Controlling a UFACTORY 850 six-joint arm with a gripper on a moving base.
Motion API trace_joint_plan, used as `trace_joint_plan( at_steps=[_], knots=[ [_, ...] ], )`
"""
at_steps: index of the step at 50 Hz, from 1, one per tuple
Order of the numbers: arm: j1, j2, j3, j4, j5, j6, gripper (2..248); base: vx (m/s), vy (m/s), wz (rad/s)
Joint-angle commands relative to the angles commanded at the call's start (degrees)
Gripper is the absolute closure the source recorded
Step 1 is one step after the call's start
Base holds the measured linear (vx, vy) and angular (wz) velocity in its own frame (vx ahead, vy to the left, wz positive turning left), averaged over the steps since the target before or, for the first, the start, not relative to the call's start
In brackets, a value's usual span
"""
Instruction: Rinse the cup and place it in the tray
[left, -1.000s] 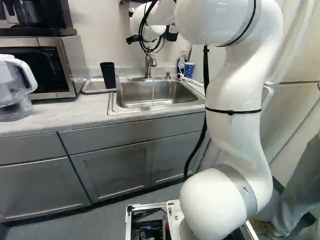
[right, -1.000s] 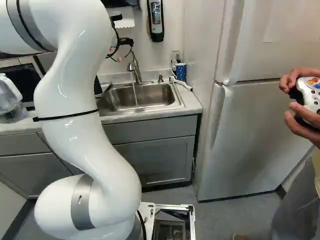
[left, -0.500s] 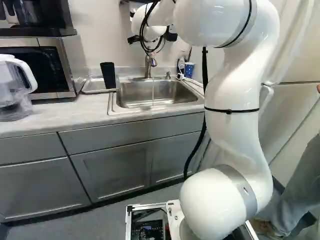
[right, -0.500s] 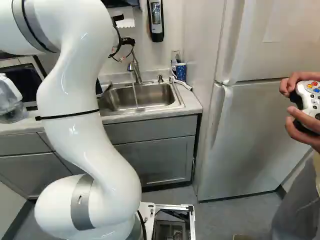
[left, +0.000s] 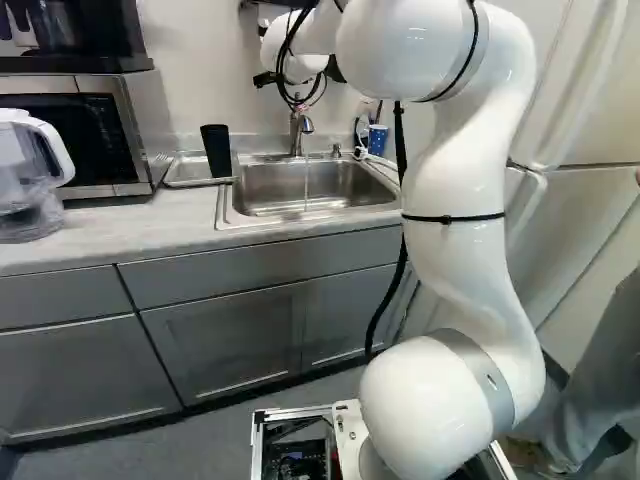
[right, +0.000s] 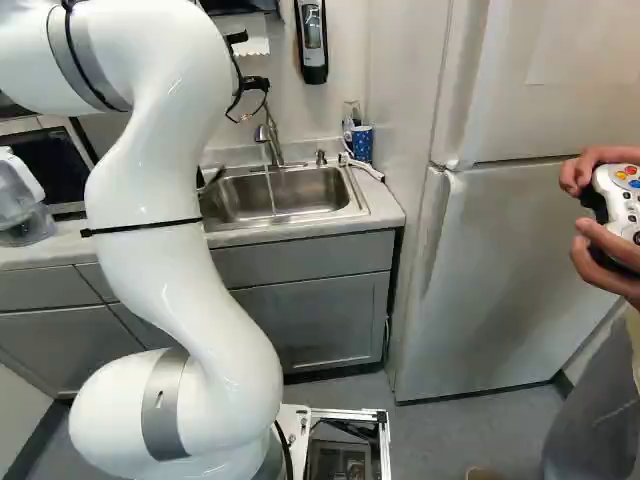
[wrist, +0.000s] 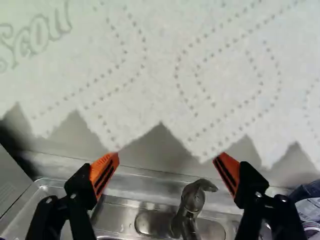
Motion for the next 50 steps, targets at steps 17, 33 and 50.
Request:
trace_joint_plan(
  at_steps=[17,33,50],
  knots=[
    [0.23,0.07,0.08,0.00,0.00,0.00,3,0.000,0.000,0.000],
    [-0.57,0.89,1.84,0.00,0.00,0.00,3,0.000,0.000,0.000],
    [-0.64,0.92,1.99,0.00,0.00,0.00,3,0.000,0.000,0.000]
  ],
)
